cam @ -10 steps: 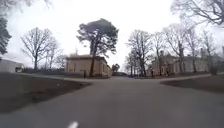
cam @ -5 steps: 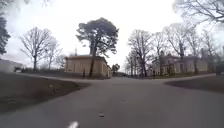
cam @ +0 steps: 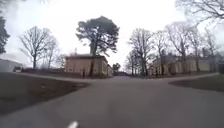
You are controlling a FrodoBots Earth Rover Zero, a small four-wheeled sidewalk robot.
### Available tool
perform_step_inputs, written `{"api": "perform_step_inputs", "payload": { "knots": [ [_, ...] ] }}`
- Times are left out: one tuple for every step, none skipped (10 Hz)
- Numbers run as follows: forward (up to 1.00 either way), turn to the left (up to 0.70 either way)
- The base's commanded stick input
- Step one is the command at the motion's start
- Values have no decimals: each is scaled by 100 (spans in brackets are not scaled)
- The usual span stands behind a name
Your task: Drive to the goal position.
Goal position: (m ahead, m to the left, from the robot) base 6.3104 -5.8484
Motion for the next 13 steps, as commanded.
{"api": "perform_step_inputs", "payload": {
  "knots": [
    [100, 0],
    [100, 0],
    [100, 0],
    [100, 0],
    [100, 0],
    [100, 0],
    [100, 0],
    [100, 0],
    [100, 0],
    [100, 0],
    [100, 0],
    [100, 0],
    [100, 0]
  ]
}}
